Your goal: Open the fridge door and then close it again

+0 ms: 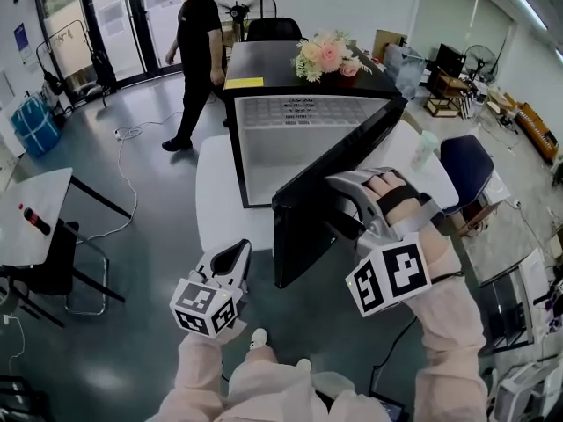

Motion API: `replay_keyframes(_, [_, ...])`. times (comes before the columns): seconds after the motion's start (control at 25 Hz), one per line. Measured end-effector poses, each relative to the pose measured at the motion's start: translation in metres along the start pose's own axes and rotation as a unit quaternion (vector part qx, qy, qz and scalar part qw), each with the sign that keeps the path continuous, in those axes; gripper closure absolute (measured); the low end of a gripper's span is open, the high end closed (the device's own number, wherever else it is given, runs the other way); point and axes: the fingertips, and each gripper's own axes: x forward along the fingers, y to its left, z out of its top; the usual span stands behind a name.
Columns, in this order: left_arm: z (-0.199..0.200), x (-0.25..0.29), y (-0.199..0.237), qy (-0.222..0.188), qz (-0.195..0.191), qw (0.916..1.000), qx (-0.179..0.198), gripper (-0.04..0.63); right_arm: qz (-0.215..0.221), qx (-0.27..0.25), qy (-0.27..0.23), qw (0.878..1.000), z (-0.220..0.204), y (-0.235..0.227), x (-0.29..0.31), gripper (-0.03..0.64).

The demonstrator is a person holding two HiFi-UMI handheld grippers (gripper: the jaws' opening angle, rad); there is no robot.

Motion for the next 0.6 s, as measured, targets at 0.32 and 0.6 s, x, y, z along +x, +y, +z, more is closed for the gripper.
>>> replay_keyframes(0.32, [0.023,0.023,0.069,-0.009,-0.01,0.9999,0.004,0.584,-0.007,0.0,0.018,1.0,0.016,-0.023,0.058,0.388])
replay_keyframes(0.6, [0.031,0.03,0.132,-0.015,-0.027,0.9995,0.0,0.584,-0.018,0.015,0.055,0.998,0.03,-0.047,0.115,0.388])
